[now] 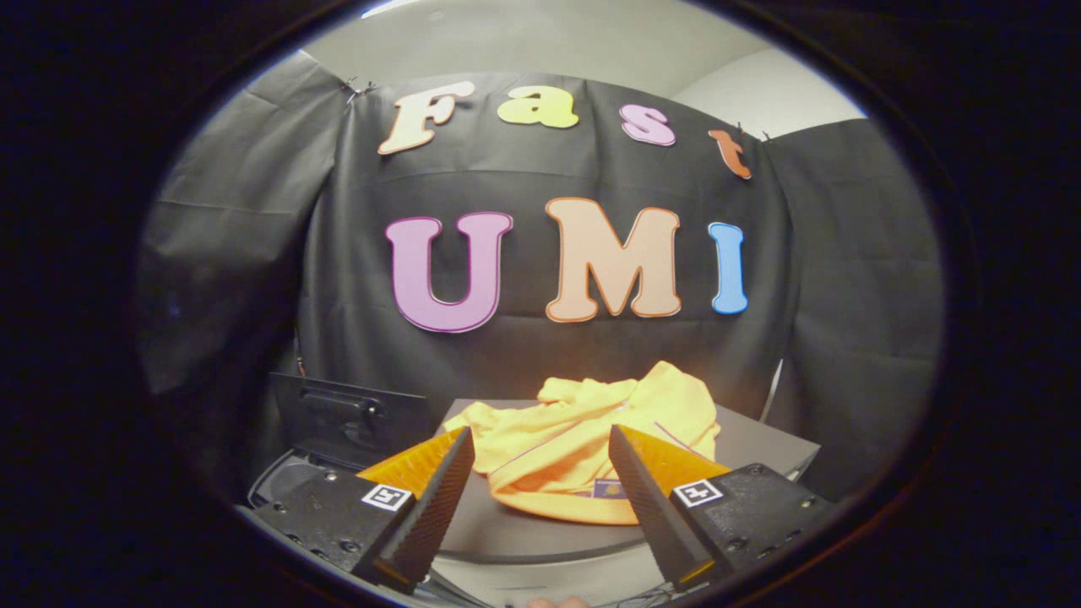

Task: Put the clothes into the washing machine and then close the washing machine lid.

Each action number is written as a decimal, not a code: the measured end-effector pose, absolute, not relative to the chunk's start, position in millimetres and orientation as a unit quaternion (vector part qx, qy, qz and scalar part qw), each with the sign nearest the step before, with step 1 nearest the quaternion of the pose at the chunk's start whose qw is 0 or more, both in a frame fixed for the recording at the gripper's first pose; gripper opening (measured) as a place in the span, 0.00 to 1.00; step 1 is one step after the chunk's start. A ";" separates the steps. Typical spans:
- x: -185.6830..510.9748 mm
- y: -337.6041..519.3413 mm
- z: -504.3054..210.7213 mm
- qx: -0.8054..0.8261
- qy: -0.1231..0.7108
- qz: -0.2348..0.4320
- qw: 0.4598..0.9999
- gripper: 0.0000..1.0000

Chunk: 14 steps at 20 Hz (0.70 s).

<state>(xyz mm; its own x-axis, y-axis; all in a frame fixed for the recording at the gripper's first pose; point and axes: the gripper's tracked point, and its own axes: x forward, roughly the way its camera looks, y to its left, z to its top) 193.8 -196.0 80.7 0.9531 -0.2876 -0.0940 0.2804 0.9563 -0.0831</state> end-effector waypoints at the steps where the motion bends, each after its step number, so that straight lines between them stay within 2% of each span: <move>1: 197.9 -198.5 80.3 -0.032 0.052 -0.145 0.987 0.97; 6: 216.2 -222.4 90.0 -0.018 0.050 -0.156 0.986 0.97; 14: 250.8 -247.9 63.5 -0.016 0.095 -0.165 0.982 0.96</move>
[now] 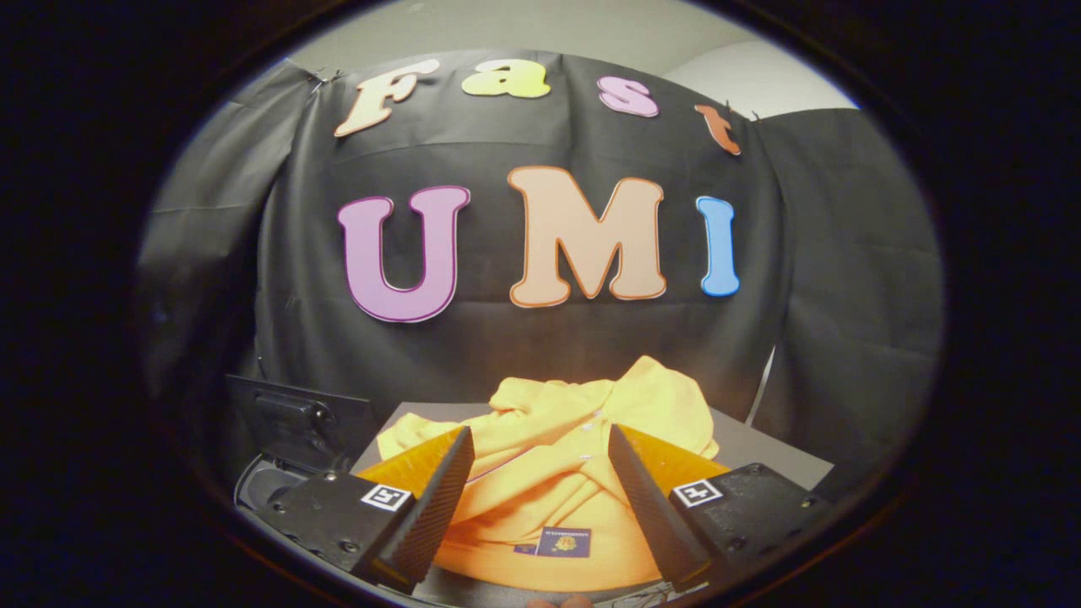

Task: Put the clothes into the washing machine and then close the washing machine lid.

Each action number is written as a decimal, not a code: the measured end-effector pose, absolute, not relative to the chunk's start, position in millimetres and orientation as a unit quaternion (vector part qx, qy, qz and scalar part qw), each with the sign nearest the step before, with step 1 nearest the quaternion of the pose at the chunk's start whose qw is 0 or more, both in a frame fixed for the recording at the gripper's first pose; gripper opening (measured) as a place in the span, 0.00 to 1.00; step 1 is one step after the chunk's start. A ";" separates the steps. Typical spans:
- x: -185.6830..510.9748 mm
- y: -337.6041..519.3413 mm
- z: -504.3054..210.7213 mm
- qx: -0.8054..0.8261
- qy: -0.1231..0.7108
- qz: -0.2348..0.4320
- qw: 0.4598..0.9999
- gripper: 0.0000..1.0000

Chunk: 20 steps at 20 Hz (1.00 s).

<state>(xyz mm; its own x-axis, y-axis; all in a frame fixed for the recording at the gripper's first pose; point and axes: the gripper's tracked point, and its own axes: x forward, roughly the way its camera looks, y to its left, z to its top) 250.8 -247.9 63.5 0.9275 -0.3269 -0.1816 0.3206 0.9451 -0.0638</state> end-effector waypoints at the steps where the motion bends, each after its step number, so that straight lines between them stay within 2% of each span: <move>1: 255.7 -250.9 61.1 -0.022 0.104 -0.166 0.980 0.96; 4: 262.8 -262.1 49.3 -0.057 0.143 -0.176 0.972 0.95; 6: 265.4 -261.3 43.3 -0.073 0.167 -0.171 0.968 0.87; 10: 271.1 -265.5 29.5 -0.090 0.213 -0.168 0.958 0.86; 12: 272.6 -262.3 19.3 -0.073 0.224 -0.160 0.959 0.79; 16: 276.7 -260.5 16.7 -0.036 0.229 -0.157 0.960 0.31; 18: 275.5 -257.8 20.4 -0.047 0.233 -0.160 0.958 0.14; 20: 274.3 -246.0 28.4 -0.050 0.225 -0.152 0.961 0.10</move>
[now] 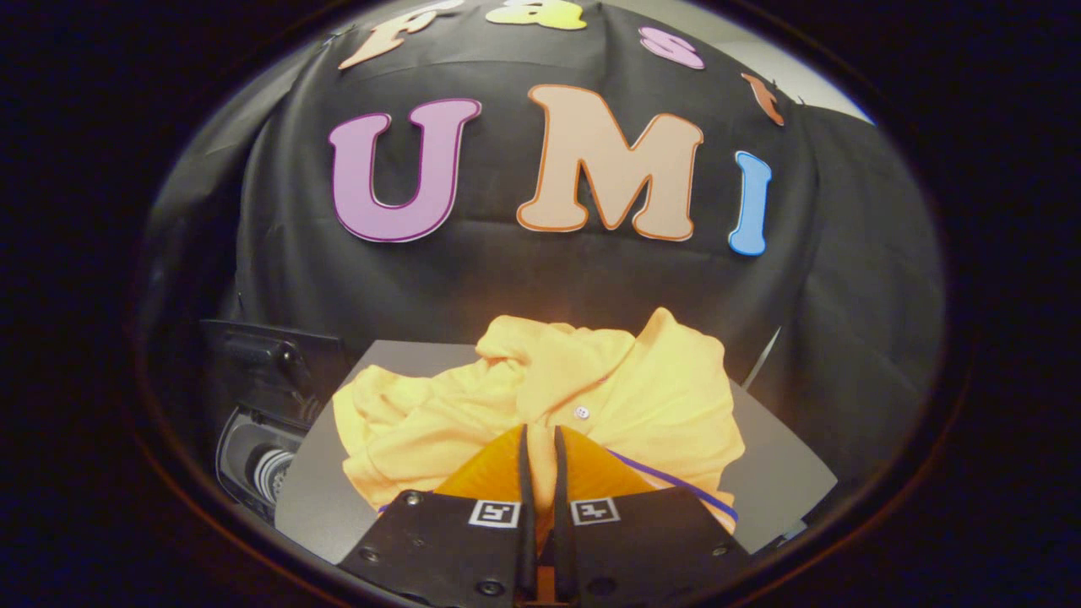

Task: Put the clothes into the washing machine and then close the washing machine lid.

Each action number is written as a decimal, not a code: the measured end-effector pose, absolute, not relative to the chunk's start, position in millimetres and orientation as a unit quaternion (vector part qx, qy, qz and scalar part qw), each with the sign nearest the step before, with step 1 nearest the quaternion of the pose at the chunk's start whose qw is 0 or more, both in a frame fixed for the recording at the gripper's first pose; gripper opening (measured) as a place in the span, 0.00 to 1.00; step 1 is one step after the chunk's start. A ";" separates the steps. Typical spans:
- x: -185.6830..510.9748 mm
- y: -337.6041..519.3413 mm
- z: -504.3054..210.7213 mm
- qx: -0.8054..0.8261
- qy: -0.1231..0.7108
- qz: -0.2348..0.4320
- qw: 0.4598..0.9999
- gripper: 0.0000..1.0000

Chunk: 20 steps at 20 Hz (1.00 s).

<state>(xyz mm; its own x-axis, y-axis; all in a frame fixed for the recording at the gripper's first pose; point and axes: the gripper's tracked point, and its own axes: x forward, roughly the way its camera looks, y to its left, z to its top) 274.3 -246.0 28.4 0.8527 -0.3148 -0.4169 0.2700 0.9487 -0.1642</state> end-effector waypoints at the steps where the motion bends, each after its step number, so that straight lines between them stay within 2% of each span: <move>1: 271.1 -237.1 31.0 -0.044 0.226 -0.145 0.962 0.08; 12: 275.7 -154.7 104.6 -0.024 0.162 -0.105 0.981 0.08; 20: 300.9 -56.6 122.0 -0.011 0.141 -0.033 0.989 0.07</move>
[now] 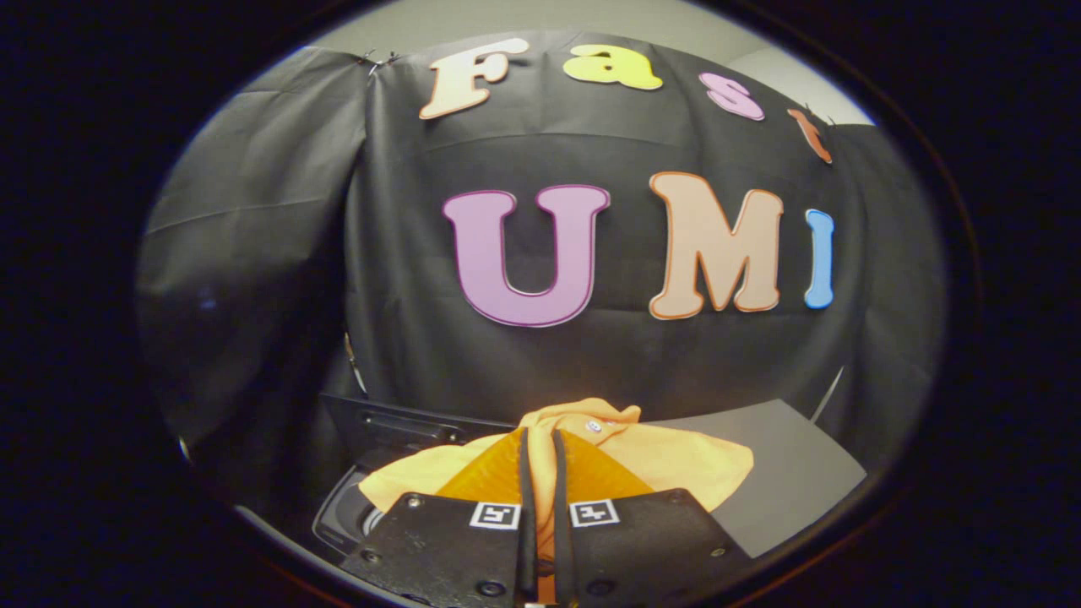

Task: Put the clothes into the washing machine and then close the washing machine lid.

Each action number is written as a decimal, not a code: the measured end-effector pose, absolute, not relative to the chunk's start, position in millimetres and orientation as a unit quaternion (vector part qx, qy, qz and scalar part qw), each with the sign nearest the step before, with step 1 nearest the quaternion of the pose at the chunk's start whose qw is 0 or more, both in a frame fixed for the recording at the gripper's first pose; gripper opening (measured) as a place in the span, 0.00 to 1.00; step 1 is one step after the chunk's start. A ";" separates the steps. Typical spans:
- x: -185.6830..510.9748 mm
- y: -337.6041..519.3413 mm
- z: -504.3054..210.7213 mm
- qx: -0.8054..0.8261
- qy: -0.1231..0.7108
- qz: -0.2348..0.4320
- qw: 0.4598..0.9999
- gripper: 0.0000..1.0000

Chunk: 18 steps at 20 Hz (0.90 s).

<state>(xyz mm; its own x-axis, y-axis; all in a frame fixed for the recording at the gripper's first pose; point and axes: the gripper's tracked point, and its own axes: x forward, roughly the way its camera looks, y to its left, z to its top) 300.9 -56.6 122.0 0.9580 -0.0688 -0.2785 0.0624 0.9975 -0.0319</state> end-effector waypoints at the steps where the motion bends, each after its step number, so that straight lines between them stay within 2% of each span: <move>1: 303.7 -45.5 121.2 -0.008 0.141 -0.025 0.990 0.07; 18: 369.7 111.7 42.3 0.035 0.181 0.089 0.979 0.07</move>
